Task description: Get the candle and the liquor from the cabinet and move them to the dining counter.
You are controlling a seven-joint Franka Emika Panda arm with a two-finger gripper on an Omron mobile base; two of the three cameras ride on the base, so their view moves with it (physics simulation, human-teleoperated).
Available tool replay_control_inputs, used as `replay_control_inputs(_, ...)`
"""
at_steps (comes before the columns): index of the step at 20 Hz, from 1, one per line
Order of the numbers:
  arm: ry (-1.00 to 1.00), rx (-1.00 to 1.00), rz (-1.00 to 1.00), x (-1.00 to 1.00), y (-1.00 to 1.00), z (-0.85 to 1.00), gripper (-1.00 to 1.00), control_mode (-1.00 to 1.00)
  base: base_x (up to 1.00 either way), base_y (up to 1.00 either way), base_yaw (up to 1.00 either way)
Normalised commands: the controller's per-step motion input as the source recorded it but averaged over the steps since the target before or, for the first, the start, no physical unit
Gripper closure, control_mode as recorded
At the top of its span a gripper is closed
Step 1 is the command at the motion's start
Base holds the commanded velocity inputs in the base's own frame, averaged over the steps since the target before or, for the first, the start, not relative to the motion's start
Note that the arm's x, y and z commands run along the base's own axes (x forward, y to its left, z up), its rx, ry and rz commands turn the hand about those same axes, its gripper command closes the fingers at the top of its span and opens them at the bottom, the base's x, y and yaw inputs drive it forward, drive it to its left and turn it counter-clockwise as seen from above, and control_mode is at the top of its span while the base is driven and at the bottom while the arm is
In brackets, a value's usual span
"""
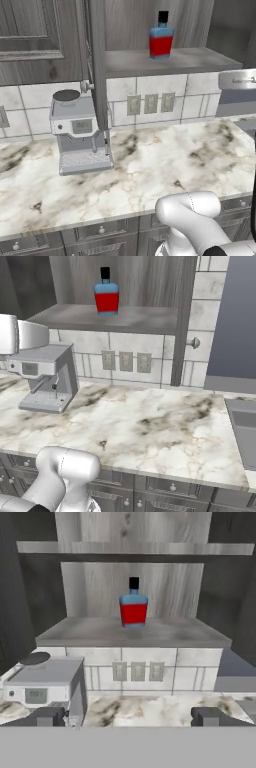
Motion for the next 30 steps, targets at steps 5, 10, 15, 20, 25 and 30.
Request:
replay_control_inputs(5, -0.15, 0.0, 0.0, 0.0, 0.0, 0.28, -1.0, -1.0, 0.0, 0.0, 0.0)
replay_control_inputs(10, -0.07, 0.0, 0.0, 0.0, 0.0, 0.2, -1.0, -1.0, 0.0, 0.0, 0.0)
replay_control_inputs(15, -0.06, 0.0, 0.0, 0.05, 0.0, 0.07, -1.0, -1.0, 0.0, 0.0, 0.0)
replay_control_inputs(20, -0.03, 0.0, 0.0, 0.22, 0.0, 0.0, -1.0, -1.0, 0.0, 0.0, 0.0)
replay_control_inputs(25, -0.04, 0.0, 0.0, 0.05, 0.0, 0.0, -1.0, -1.0, 0.0, 0.0, 0.0)
replay_control_inputs(30, -0.01, 0.0, 0.0, 0.08, 0.0, 0.05, -1.0, -1.0, 0.0, 0.0, 0.0)
